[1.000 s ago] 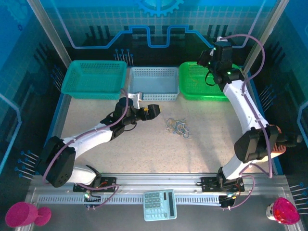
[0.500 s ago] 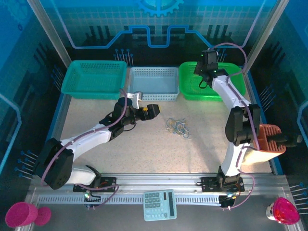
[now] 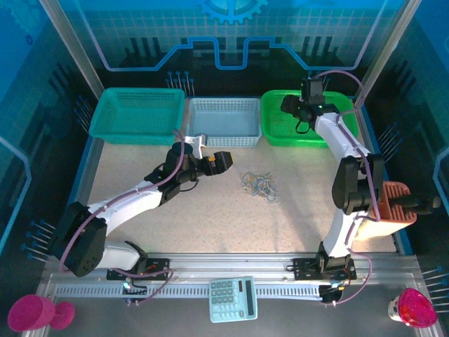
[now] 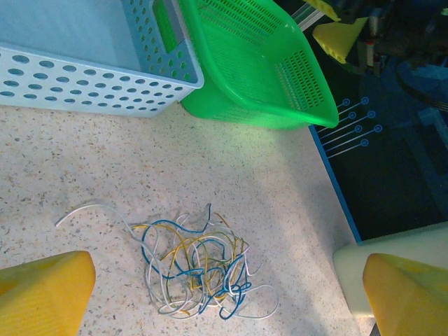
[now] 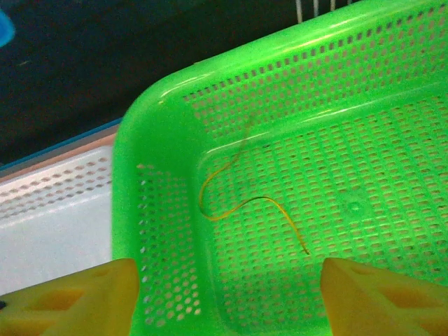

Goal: Untangle the cables

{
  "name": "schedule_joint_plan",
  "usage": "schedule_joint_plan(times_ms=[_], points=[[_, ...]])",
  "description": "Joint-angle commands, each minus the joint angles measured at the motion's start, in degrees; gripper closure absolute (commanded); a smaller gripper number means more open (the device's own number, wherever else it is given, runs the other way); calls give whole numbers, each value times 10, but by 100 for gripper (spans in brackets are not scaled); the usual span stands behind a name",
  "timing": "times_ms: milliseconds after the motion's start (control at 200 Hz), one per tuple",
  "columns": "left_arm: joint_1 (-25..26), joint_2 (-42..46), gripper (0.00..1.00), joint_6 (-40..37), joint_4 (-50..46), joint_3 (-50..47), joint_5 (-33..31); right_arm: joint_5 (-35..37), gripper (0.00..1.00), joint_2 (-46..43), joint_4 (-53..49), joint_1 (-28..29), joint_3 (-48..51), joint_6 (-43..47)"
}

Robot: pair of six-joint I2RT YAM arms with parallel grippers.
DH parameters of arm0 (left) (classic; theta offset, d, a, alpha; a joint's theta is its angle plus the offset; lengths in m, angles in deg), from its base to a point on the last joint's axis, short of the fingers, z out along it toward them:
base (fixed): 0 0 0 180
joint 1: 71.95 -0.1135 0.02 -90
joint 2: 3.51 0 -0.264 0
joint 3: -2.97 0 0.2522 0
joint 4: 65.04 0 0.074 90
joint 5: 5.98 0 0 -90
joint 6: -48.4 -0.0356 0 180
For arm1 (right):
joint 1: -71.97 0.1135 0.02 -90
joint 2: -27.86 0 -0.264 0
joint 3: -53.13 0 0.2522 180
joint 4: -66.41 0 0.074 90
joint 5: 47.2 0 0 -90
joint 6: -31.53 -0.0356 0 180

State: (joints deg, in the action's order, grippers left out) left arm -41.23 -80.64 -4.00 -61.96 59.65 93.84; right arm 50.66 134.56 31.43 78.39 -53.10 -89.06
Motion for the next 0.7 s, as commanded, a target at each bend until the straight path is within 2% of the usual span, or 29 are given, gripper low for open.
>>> schedule_joint_plan(times_ms=[0,270,475,695], points=[[6,4,1,11,7,5,-6,-54,26,-66,15,7,39,-25],[6,4,1,11,0,0,-9,-79,22,-185,37,63,199,-59],[6,7,1,17,-14,-5,-11,-93,21,-240,14,110,308,-64],[6,21,1,22,-52,-7,-25,-116,21,-304,-34,122,393,-51]])
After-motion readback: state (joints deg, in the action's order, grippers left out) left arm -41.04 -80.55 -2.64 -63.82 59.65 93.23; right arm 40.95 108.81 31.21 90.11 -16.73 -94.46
